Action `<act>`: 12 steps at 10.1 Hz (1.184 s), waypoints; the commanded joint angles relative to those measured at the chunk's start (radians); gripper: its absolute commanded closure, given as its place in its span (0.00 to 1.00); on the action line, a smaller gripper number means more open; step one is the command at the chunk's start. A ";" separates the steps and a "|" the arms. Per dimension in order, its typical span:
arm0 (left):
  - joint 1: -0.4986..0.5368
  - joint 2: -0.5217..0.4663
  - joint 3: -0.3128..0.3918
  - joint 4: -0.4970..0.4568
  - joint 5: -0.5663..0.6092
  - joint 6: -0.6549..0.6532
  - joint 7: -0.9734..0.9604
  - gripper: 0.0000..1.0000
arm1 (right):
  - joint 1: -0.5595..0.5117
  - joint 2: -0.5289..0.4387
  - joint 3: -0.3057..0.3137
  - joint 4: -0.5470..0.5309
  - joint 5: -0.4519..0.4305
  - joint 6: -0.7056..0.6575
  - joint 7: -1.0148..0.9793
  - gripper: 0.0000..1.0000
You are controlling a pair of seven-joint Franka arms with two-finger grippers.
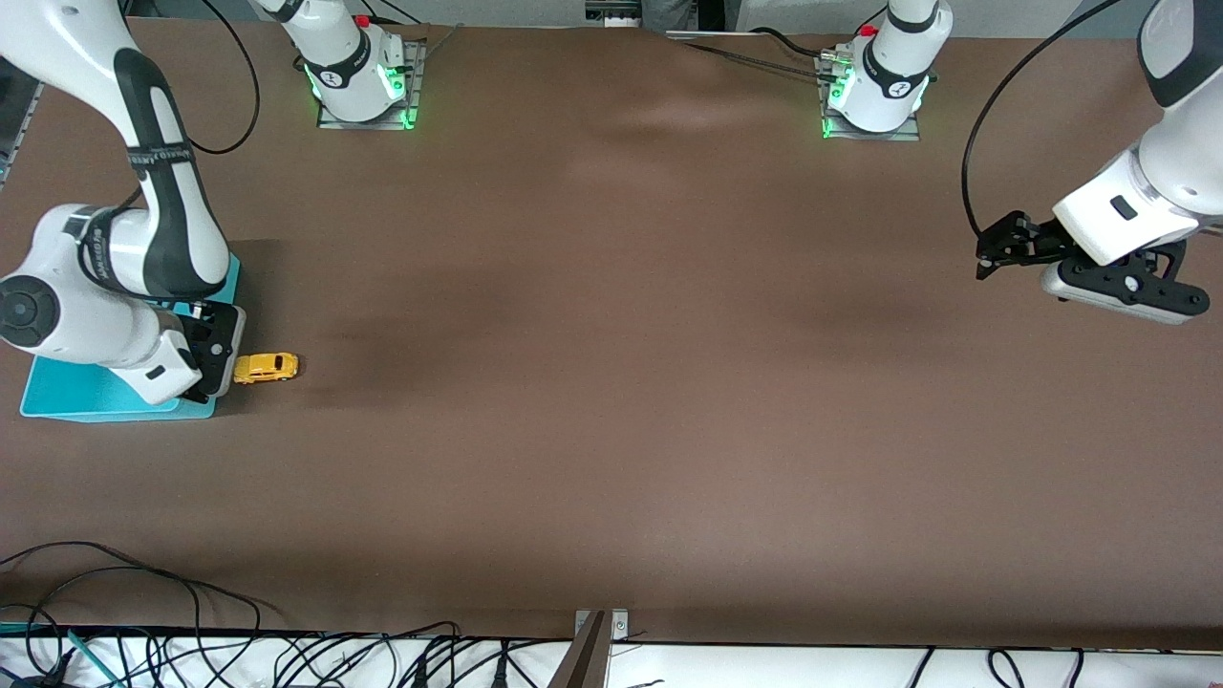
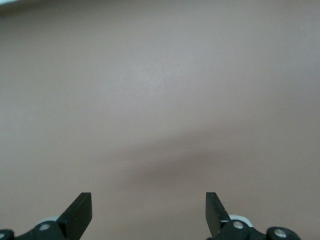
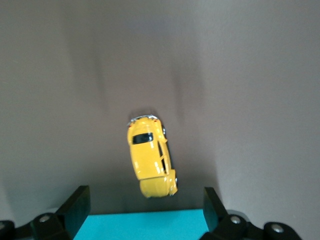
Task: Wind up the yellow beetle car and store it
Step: 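Grasp the yellow car with the right gripper and lift it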
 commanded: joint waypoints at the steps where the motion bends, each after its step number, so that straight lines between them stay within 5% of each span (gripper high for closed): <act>1: -0.025 -0.064 0.025 -0.054 -0.019 -0.020 -0.069 0.00 | -0.010 0.021 0.003 -0.052 -0.007 0.065 -0.030 0.00; 5: -0.008 -0.037 0.025 -0.004 -0.020 -0.102 -0.071 0.00 | -0.007 0.013 0.006 -0.161 -0.007 0.217 -0.027 0.00; 8: -0.008 -0.038 0.025 -0.002 -0.054 -0.102 -0.063 0.00 | -0.009 0.013 0.006 -0.171 -0.007 0.222 -0.018 0.10; 10: -0.006 -0.038 0.025 -0.002 -0.051 -0.102 -0.058 0.00 | -0.009 0.013 0.006 -0.170 -0.007 0.222 -0.022 0.37; 12: -0.008 -0.038 0.025 -0.002 -0.046 -0.102 -0.058 0.00 | -0.013 0.018 0.005 -0.164 -0.008 0.233 -0.036 0.52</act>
